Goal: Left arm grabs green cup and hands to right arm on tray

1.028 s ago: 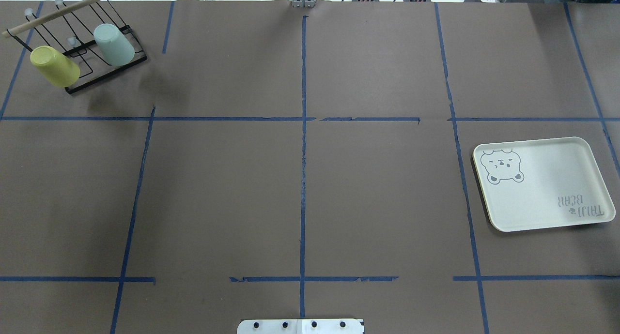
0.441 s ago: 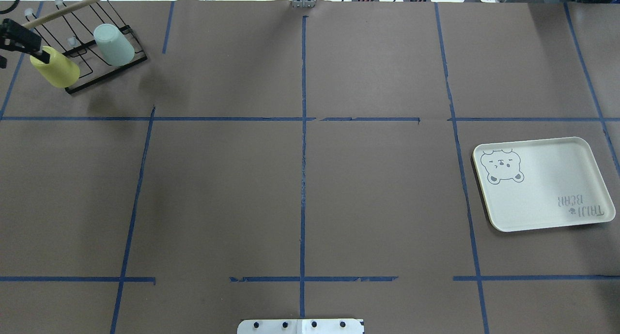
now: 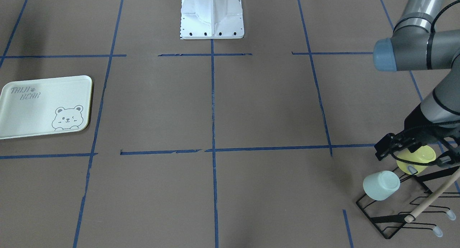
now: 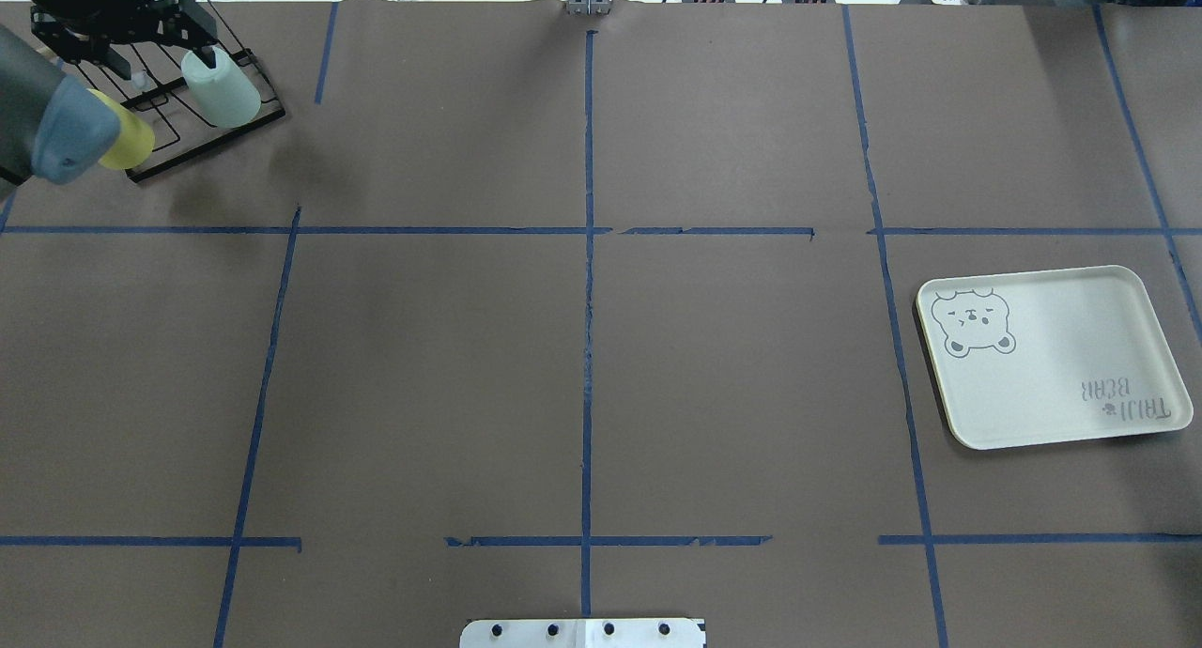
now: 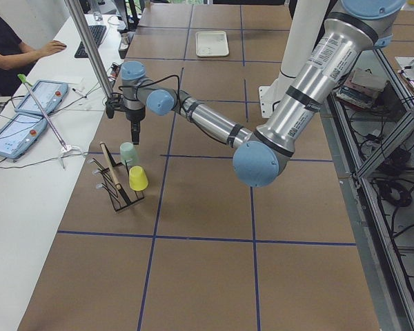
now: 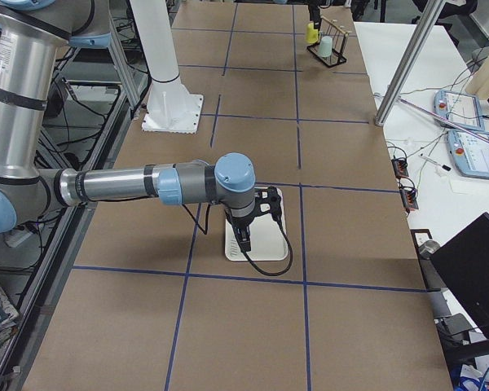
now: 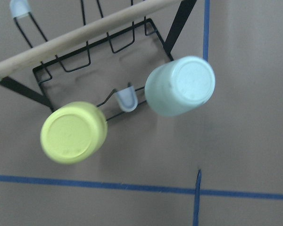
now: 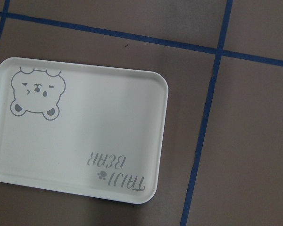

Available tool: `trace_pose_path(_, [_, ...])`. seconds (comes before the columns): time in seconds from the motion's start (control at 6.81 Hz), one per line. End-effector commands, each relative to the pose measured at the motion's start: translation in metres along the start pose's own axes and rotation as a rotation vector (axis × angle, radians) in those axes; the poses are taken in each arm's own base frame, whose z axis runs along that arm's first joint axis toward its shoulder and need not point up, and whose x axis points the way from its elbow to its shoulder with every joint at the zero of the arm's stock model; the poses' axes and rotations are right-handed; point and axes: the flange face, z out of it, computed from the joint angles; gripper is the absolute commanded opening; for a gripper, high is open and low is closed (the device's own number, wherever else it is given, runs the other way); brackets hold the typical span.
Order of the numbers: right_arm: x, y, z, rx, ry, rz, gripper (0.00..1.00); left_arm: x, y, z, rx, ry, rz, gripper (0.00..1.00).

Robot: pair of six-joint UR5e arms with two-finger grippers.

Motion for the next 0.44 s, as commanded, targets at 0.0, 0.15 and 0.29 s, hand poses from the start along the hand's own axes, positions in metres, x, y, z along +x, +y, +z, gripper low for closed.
trace_pose_path(0.0, [0.000,0.001,0.000,-0.002,0.000,0.005,1.00,0.015,-0.016,0.028,0.014,-0.073,-0.005,1.00])
trace_pose_path(0.15, [0.001,0.001,0.001,-0.005,-0.001,0.009,1.00,0.015,-0.017,0.041,0.028,-0.096,-0.001,1.00])
trace_pose_path(0.29, [0.001,0.001,0.001,-0.004,0.000,0.008,1.00,0.008,-0.021,0.055,0.035,-0.087,0.004,1.00])
